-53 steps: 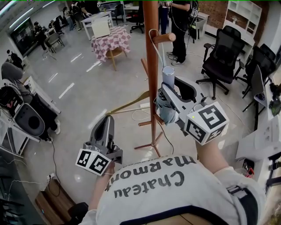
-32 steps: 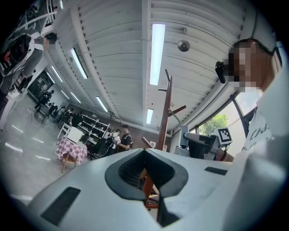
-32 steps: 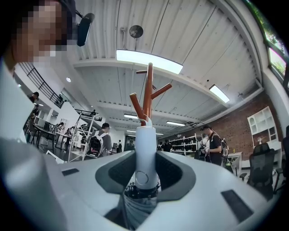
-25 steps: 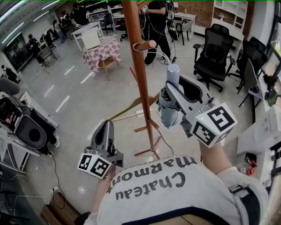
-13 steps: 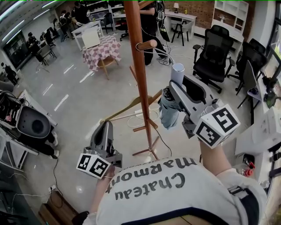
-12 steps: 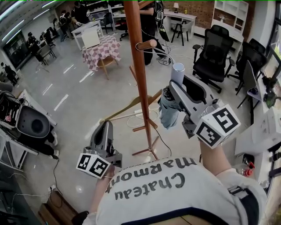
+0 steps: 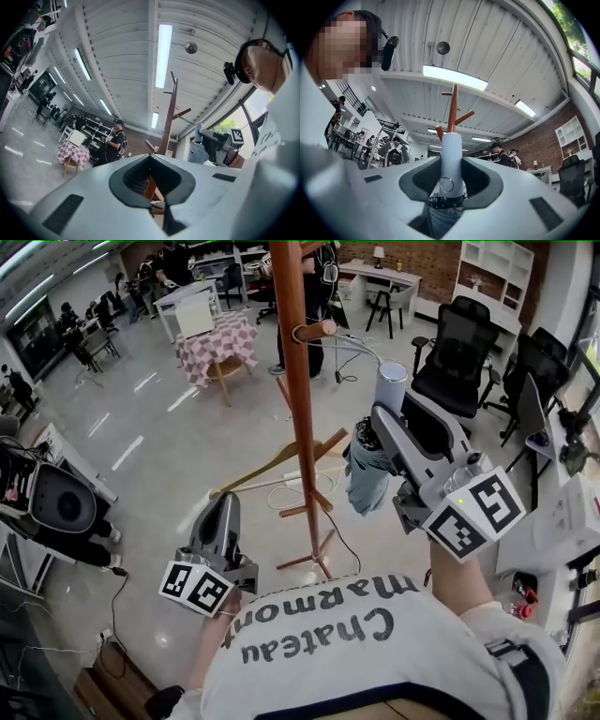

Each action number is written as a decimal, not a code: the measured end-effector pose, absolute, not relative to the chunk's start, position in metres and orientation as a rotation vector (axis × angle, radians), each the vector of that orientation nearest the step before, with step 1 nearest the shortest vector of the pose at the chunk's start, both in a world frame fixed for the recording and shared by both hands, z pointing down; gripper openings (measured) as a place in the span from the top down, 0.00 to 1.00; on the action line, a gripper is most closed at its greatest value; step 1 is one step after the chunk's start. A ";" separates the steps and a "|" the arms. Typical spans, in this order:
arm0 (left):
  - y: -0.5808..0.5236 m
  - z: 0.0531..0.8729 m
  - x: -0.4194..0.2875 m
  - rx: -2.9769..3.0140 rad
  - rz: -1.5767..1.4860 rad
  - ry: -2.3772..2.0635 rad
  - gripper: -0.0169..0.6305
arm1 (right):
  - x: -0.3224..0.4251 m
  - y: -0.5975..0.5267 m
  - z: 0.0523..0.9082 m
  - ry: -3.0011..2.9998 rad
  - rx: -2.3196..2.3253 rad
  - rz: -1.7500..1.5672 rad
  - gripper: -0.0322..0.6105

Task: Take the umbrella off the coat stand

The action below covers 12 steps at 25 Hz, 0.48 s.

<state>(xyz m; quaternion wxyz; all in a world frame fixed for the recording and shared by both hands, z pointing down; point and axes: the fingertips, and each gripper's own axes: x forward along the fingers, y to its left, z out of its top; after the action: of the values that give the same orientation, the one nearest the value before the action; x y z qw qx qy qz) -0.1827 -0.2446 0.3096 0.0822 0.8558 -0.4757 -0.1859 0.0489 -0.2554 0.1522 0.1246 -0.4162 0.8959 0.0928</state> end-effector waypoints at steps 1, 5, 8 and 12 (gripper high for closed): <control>-0.244 0.310 -0.183 2.555 -0.556 -1.422 0.94 | 0.049 -0.254 0.150 2.608 -1.209 0.276 0.72; -0.243 0.310 -0.185 2.548 -0.565 -1.435 0.94 | 0.050 -0.251 0.145 2.595 -1.195 0.297 0.72; -0.243 0.311 -0.187 2.543 -0.571 -1.445 0.94 | 0.049 -0.249 0.142 2.592 -1.186 0.306 0.72; -0.242 0.311 -0.188 2.541 -0.576 -1.446 0.94 | 0.048 -0.247 0.140 2.589 -1.175 0.313 0.72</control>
<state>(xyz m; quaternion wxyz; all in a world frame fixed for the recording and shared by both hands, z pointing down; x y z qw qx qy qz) -0.1876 -0.2423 0.3110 0.0806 0.8500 -0.4837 -0.1925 0.0479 -0.2470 0.1397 0.1401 -0.4066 0.8963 0.1084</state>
